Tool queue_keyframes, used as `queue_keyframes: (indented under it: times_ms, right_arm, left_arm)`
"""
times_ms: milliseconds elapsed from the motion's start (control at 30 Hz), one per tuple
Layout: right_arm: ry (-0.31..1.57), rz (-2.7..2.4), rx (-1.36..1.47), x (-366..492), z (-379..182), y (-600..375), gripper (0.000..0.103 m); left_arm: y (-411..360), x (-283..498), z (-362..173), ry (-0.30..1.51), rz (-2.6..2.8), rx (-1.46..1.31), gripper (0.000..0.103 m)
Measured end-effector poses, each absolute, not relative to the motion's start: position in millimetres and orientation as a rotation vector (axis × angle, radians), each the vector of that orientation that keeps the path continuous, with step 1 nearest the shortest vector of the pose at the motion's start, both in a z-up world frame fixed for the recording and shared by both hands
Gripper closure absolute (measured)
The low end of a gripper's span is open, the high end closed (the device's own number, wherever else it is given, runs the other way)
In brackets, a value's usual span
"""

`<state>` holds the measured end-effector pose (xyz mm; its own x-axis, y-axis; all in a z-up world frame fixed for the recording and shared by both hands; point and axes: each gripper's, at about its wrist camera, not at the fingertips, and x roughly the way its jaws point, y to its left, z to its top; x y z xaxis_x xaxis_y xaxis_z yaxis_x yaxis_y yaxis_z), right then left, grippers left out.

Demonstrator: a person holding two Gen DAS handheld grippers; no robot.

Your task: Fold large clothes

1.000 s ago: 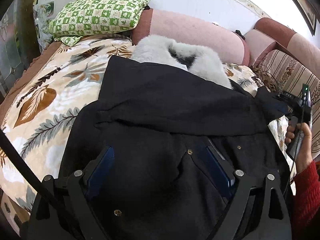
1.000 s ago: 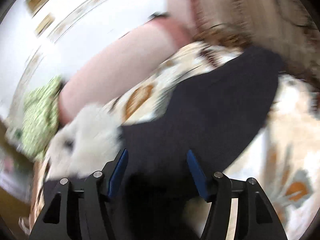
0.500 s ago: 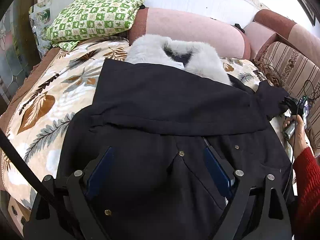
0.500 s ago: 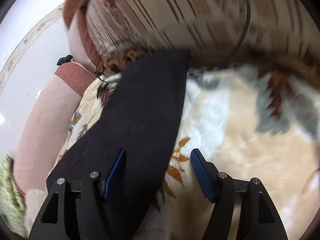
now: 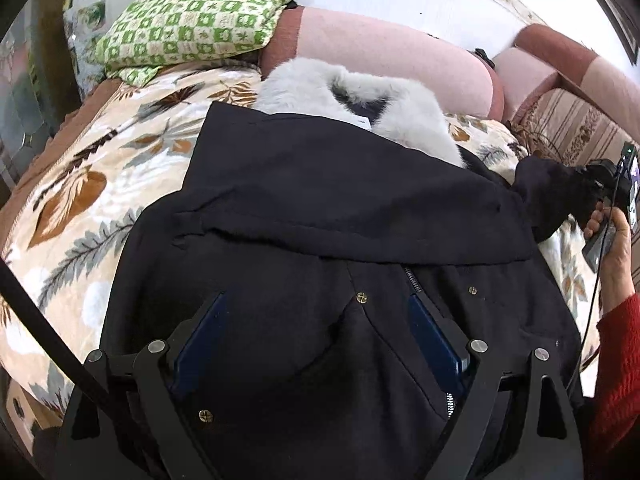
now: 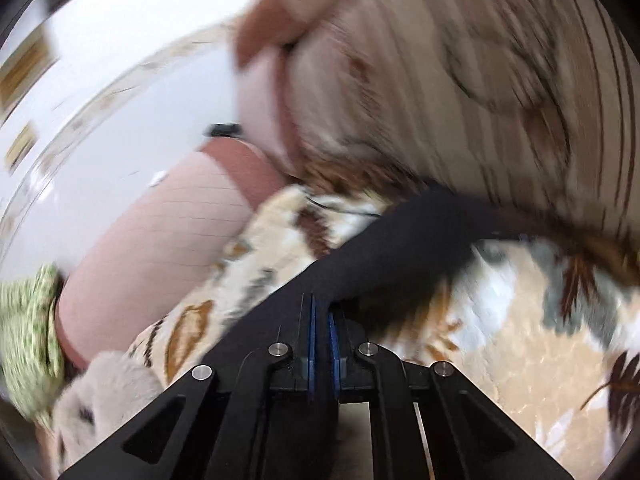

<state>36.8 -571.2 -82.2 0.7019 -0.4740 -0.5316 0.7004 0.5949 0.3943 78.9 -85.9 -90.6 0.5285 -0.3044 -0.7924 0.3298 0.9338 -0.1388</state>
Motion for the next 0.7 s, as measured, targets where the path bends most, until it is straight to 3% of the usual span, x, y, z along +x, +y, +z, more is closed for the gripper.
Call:
queue_keyframes:
  times_ms: [233,433,600,700]
  right_arm:
    - [0.507,-0.180,0.464,94,-63,-446,0.097]
    - [0.753,0.329,0.429,136,-97,-336,0.098]
    - [0.969,0.279,0.292,155,-152,-283,0.095]
    - [0.962,0.227,0.193,147,-148,-269,0.091]
  left_arm:
    - [-72,81,-86,0.919,-0.346,-0.021,0.013]
    - [-57,82,-86,0.931,-0.333,-0.078,0.013]
    - [-43,76,-79,0.917,-0.340,-0.113,0.013]
    - [-40,74,-74,0.901,-0.359,-0.115,0.013]
